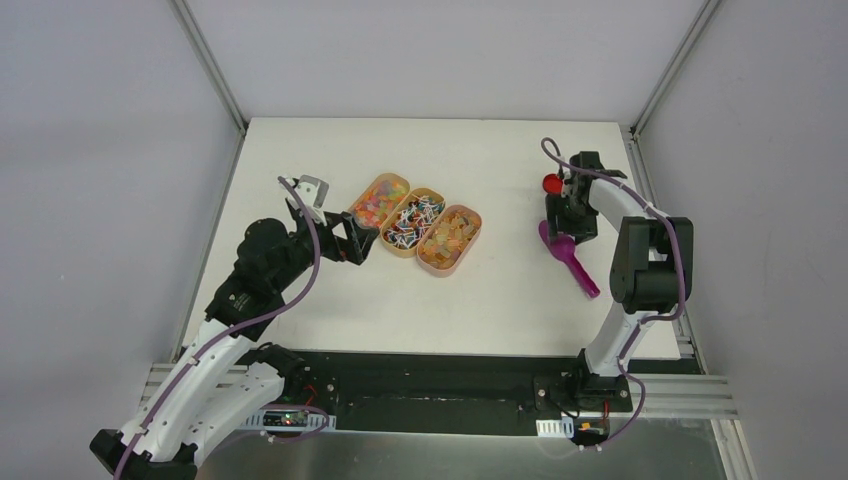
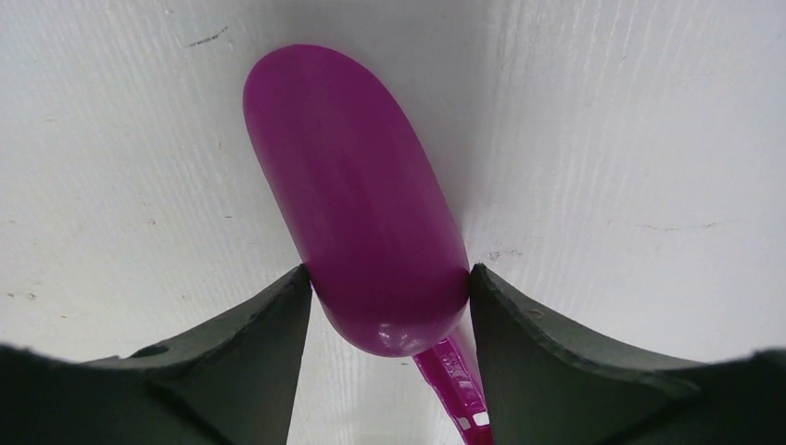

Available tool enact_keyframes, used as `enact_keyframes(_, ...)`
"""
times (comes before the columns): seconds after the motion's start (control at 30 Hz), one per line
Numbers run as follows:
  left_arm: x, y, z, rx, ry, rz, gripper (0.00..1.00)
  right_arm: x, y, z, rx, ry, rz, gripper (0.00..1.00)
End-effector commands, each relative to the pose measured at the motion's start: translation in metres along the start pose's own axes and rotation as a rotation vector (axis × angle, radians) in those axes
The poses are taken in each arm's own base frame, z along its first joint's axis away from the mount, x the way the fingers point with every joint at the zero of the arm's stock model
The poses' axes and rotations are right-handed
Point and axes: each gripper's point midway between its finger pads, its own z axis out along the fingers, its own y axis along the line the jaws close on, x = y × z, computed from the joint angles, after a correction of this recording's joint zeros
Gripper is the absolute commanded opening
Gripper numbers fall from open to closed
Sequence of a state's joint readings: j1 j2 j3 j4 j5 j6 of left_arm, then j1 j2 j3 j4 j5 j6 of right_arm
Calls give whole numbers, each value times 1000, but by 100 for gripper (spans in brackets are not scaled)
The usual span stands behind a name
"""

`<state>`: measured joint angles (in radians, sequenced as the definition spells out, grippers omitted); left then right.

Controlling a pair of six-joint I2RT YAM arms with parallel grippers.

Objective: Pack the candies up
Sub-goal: Pick up the spatula from the center of the board.

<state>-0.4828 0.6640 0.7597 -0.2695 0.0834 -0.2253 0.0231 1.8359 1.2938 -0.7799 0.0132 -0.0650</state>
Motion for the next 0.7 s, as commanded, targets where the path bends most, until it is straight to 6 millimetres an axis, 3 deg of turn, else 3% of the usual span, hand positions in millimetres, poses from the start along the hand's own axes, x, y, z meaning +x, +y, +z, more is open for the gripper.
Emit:
enact_keyframes(0.0,-6,1,-3,-3,-31,12,97,11,-4,2,33,27,-20,65)
enact_keyframes(0.27,-6,0,-3,1,-30,11,96,19,2,10,53,54,-107,68)
enact_keyframes(0.33,-6,1,-4,-2,-32,13,96,19,4,11,54,60,-113,63)
enact_keyframes(0.47,-5,2,-4,-5,-31,15,96,14,10,7,34,36,-108,43)
enact_keyframes(0.67,-5,4,-3,-18,-33,13,96,6,24,-14,-19,-57,-62,38)
